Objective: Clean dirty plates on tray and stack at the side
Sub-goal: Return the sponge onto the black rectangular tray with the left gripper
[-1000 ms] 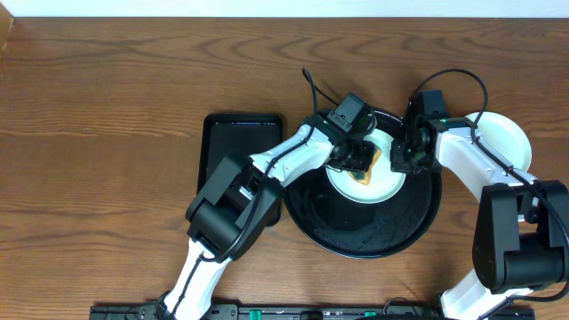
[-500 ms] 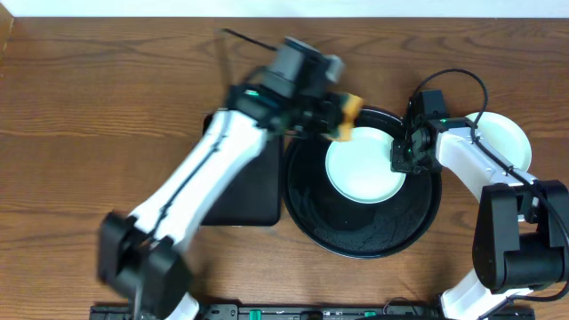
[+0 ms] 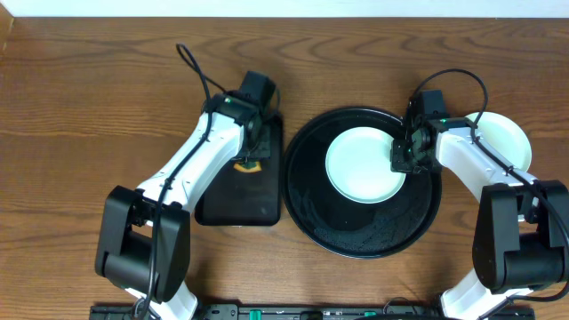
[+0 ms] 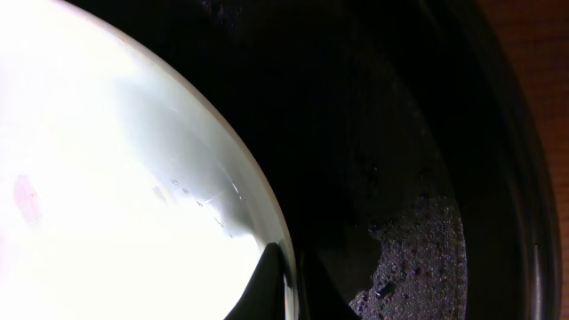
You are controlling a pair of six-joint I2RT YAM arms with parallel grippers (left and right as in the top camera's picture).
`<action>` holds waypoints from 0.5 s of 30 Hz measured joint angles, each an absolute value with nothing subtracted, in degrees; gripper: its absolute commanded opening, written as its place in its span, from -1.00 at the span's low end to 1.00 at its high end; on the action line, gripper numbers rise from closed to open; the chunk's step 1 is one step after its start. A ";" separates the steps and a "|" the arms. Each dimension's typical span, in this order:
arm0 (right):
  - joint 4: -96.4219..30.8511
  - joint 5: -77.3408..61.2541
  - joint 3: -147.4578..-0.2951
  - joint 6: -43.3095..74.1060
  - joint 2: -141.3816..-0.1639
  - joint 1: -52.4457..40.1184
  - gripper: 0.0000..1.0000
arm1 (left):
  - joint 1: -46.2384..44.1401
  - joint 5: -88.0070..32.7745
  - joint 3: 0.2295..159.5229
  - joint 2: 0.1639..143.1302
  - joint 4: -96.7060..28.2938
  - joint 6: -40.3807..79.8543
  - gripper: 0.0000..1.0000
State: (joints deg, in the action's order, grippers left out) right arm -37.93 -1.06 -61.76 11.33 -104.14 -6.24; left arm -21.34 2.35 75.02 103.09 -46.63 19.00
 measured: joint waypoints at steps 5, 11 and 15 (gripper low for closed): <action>-37.93 -1.06 -61.76 11.33 -104.14 -6.24 -0.97 | -18.55 3.70 69.52 103.09 -38.09 19.00 -0.71; -37.93 -1.04 -61.76 11.33 -104.14 -6.24 -0.94 | -16.97 4.27 66.67 103.09 -34.76 18.85 -0.49; -37.93 -1.02 -61.76 11.33 -104.14 -6.24 -0.93 | -17.04 4.49 65.84 103.09 -32.71 18.57 -0.32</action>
State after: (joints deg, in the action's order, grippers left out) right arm -37.93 -1.02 -61.76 11.33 -104.14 -6.24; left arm -17.04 4.49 65.84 103.09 -32.71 18.57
